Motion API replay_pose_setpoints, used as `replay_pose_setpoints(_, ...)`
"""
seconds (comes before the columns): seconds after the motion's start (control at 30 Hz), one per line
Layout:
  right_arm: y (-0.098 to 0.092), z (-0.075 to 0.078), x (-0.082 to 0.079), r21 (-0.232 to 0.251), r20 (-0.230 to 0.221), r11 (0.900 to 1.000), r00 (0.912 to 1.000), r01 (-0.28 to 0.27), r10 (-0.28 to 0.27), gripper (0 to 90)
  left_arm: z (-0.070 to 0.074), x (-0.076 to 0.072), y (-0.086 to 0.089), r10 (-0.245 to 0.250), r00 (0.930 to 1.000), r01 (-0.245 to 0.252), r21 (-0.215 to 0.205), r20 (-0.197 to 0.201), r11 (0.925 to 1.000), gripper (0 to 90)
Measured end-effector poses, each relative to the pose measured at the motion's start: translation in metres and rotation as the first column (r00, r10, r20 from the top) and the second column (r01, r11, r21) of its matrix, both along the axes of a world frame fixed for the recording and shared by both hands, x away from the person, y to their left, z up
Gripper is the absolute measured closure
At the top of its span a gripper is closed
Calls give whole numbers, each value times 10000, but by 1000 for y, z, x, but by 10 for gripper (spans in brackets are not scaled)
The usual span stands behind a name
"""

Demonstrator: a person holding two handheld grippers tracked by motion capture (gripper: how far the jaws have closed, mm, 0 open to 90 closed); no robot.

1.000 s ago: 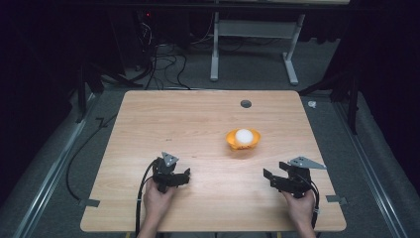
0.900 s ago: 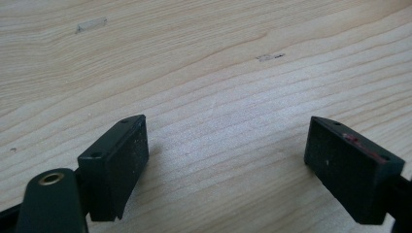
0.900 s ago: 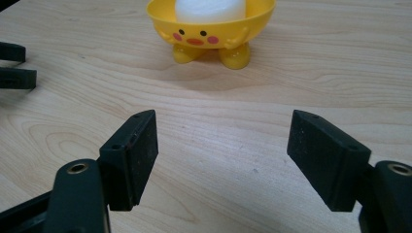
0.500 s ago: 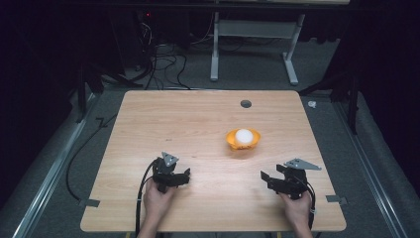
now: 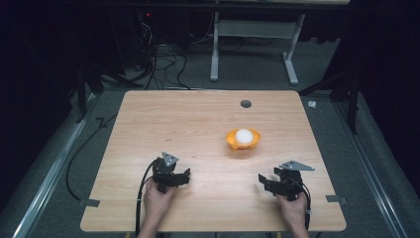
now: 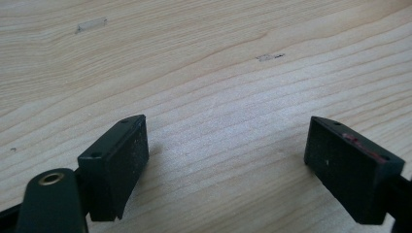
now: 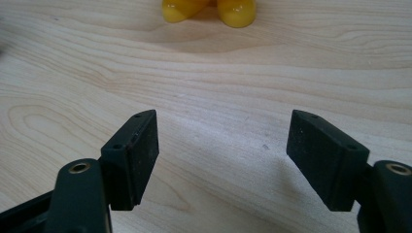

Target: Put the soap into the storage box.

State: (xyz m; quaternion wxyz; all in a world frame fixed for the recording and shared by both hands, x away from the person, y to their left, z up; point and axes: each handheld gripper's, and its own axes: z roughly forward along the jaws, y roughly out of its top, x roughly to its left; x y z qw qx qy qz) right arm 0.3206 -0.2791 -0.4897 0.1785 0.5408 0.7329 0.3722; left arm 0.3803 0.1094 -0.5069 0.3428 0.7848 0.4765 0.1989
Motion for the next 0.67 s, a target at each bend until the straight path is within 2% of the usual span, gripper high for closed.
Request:
replay_pose_setpoints(0.23,3,-9,2,-325,-181,9994,9998,98,-104,281,0,0,0,-15,10000,15,3,-17,10000,165)
replay_pose_setpoints(0.43,5,-11,3,-631,-22,9980,10000,88,-90,281,0,0,0,-1,10000,1,2,-2,10000,165)
replay_pose_setpoints(0.47,6,-12,3,-740,62,9972,10000,77,-72,280,0,0,0,1,10000,-1,0,-1,10000,165)
replay_pose_setpoints(0.53,12,-12,4,-1293,136,9916,9999,33,-15,269,0,0,0,1,10000,-1,-2,0,10000,165)
replay_pose_setpoints(0.57,12,-12,4,-1293,136,9916,9999,33,-15,269,0,0,0,0,10000,0,1,-1,10000,165)
replay_pose_setpoints(0.6,15,-13,4,-1571,159,9876,9999,-4,29,264,0,0,0,-1,10000,1,1,-2,10000,165)
replay_pose_setpoints(0.67,15,-13,4,-1559,158,9878,9999,-7,32,262,0,0,0,6,10000,-6,3,3,10000,165)
